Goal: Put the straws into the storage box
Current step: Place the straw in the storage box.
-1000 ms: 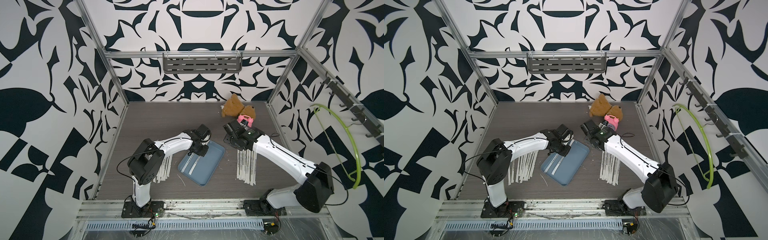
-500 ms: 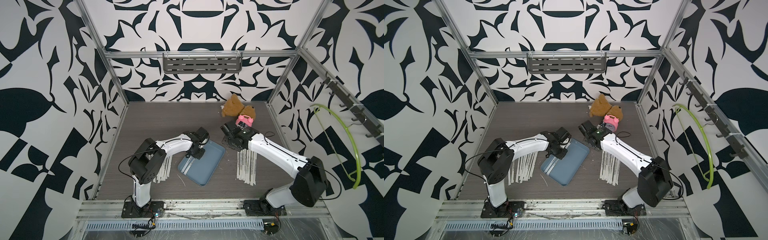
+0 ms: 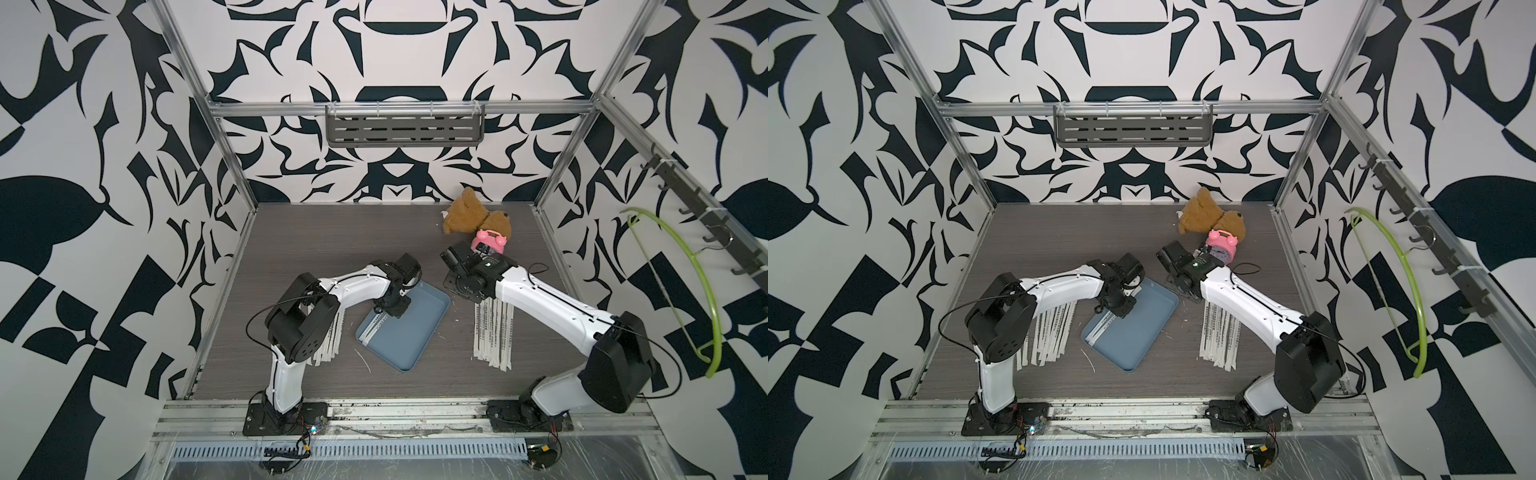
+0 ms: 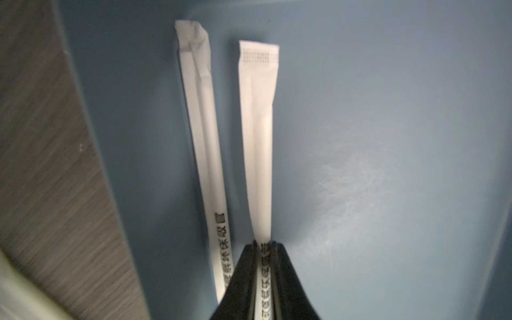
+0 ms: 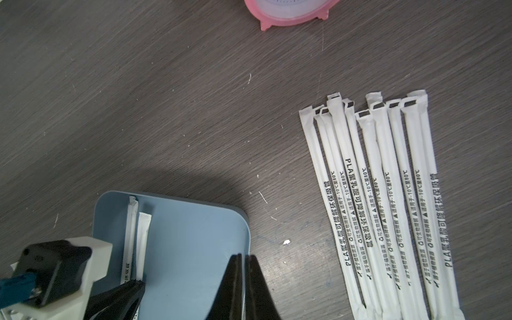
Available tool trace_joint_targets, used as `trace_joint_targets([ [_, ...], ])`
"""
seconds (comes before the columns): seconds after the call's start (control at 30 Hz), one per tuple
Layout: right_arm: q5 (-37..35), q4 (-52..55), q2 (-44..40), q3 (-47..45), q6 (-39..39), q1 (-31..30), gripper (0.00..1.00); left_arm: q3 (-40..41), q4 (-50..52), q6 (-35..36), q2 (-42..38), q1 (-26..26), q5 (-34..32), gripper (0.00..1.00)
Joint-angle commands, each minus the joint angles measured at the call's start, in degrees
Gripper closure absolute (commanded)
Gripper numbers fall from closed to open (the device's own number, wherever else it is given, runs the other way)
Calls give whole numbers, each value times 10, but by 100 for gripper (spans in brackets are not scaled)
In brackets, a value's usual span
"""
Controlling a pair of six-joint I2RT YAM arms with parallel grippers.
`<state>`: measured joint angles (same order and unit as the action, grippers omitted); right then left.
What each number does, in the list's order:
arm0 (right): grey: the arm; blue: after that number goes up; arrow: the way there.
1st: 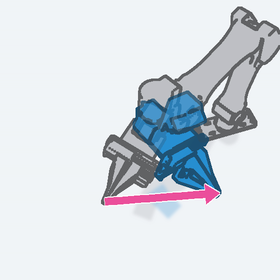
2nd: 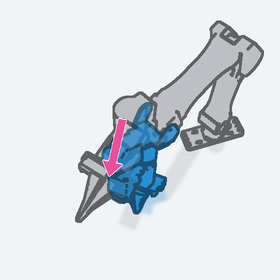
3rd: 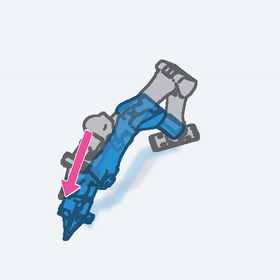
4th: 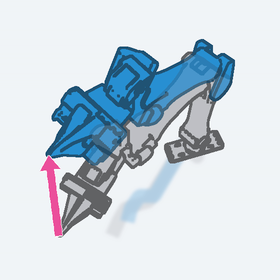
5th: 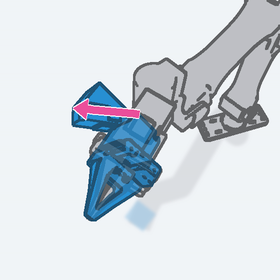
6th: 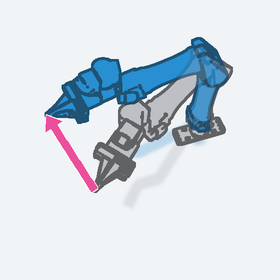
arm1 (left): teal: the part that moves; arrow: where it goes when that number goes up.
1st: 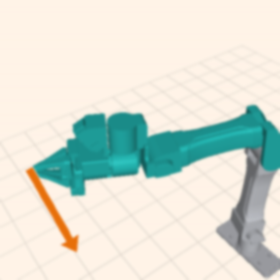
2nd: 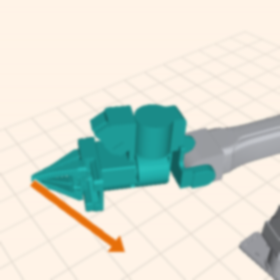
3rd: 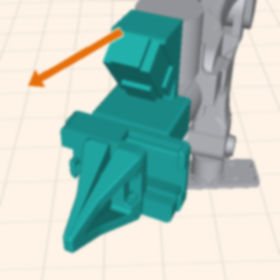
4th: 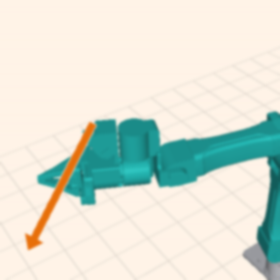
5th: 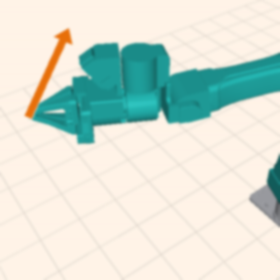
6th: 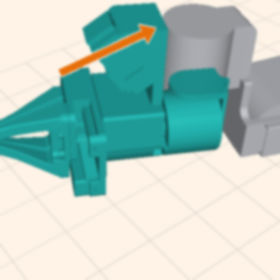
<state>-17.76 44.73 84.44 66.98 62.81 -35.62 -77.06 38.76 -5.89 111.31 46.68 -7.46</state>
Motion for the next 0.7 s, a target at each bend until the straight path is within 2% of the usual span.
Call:
trace_joint_targets([
  [0.0,-6,-2,-8,9,-6,0,90,-14,27,-2,7,0,-9,80],
  [0.13,-4,-3,-6,7,-10,0,89,-10,31,-9,-8,-4,-11,74],
  [0.27,6,-2,-5,5,-31,1,89,-18,40,-16,-22,-3,-14,74],
  [0.4,13,12,-37,-28,-77,22,88,-26,48,-33,-80,-4,-18,71],
  [0.47,34,28,-61,-59,-111,52,86,-16,41,-49,-128,-11,-19,65],
  [0.53,54,50,-81,-84,-150,84,82,9,24,-66,-178,-26,-24,54],
  [0.67,66,108,-94,-108,-224,120,73,90,-19,-97,-283,-85,-44,39],
])
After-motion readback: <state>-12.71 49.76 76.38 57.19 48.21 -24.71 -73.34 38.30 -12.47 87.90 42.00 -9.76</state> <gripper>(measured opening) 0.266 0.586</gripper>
